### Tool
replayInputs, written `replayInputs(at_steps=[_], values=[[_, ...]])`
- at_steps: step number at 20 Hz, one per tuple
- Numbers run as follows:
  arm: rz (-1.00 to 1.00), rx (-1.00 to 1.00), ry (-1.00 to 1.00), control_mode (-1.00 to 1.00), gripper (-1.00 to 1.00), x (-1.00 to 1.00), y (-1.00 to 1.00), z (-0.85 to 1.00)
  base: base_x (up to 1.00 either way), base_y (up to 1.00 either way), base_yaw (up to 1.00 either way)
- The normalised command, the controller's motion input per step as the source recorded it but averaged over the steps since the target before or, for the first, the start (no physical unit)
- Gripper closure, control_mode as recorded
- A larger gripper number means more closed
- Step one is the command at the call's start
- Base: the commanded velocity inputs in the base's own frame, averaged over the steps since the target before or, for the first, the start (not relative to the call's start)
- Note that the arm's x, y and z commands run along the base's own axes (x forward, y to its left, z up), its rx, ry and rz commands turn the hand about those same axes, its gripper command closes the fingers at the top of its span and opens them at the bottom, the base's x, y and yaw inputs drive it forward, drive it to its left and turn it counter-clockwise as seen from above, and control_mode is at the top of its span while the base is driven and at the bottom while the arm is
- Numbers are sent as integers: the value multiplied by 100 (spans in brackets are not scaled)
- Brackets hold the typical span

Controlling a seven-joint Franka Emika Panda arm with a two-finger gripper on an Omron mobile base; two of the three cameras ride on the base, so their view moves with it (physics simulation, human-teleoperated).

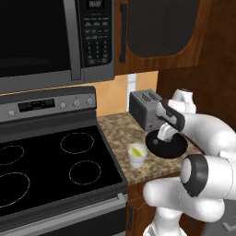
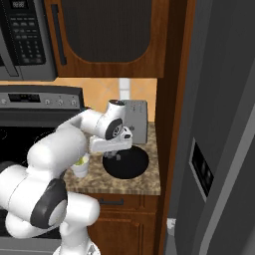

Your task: Grab a lemon wedge from the fridge and one ice cube from the ice bowl, and put them in the glass of lemonade.

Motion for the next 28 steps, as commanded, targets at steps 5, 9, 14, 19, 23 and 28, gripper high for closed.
replayInputs(at_steps=[5,9,14,19,23,28], values=[[5,-2,0,-100,100,-16,99,36,0,0,0],[5,-3,0,-100,100,3,94,3,0,0,0],[2,0,0,-100,100,8,42,5,0,0,0],[0,0,1,-100,100,9,0,0,0,0,0],[0,0,2,-100,100,4,0,-12,0,0,0],[0,0,0,-100,100,2,0,-26,0,0,0]])
